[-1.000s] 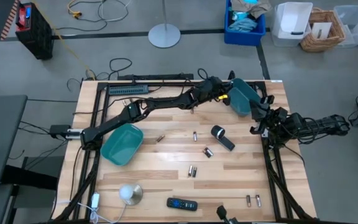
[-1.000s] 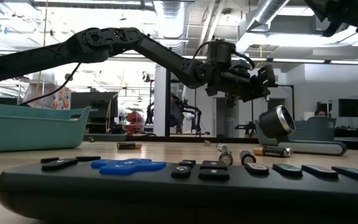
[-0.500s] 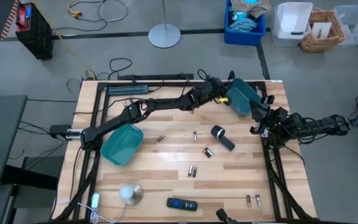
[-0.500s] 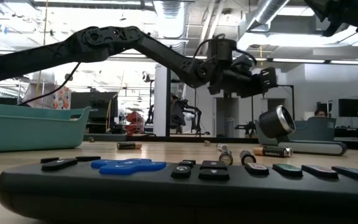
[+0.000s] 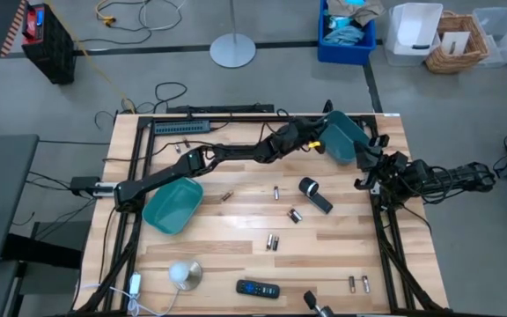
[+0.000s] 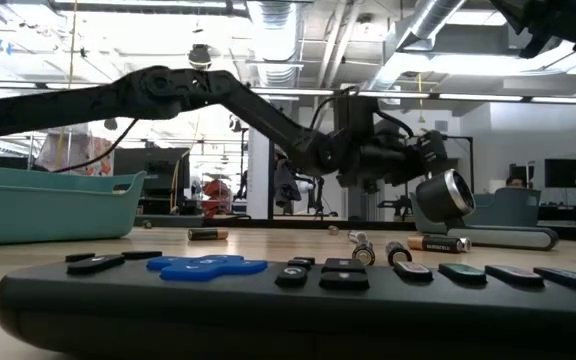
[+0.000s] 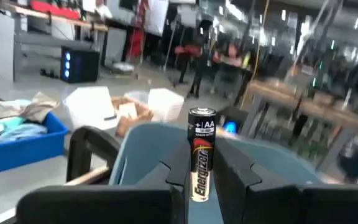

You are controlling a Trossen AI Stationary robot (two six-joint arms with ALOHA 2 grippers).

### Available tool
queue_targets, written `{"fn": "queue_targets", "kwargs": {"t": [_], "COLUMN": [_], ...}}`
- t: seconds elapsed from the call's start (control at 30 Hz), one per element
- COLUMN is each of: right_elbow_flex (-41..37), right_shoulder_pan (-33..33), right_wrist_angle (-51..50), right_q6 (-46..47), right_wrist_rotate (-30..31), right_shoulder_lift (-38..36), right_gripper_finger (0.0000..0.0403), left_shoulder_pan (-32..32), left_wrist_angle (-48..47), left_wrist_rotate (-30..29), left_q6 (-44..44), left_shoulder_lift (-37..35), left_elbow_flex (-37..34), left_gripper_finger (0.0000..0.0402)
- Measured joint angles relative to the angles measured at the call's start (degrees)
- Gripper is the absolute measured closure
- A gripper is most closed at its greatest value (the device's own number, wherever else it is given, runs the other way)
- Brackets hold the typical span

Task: Sort batteries
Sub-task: Put the silver battery into the blue bin, then put the black battery into the green bin

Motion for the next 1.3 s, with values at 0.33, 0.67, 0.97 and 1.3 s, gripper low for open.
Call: {"fn": "queue_targets", "kwargs": {"t": [0.33,0.67,0.97,1.3], "right_elbow_flex": [0.0,0.0,0.0,0.0], "right_shoulder_pan": [-0.1,-0.1,-0.1,-0.1], "right_wrist_angle": [-0.2,0.0,0.0,0.0], "right_q6": [-1.1,-1.2,-1.2,-1.3], "right_wrist_rotate": [0.0,0.0,0.0,0.0], "right_shoulder_lift": [0.0,0.0,0.0,0.0], "right_gripper_finger": [0.0375,0.0375,0.0375,0.0375], "left_shoulder_pan": [0.2,0.4,0.4,0.4], "left_wrist_angle": [0.4,-0.4,-1.0,-1.6], "left_wrist_rotate": [-0.1,-1.0,-2.9,-2.8], "left_q6": [1.8,-1.5,-5.8,-7.1], "left_shoulder_lift": [-0.1,-0.1,-0.1,-0.1], "left_elbow_flex": [0.1,0.1,0.1,0.1], "left_gripper_finger": [0.0360,0.0352,0.0315,0.0251]}}
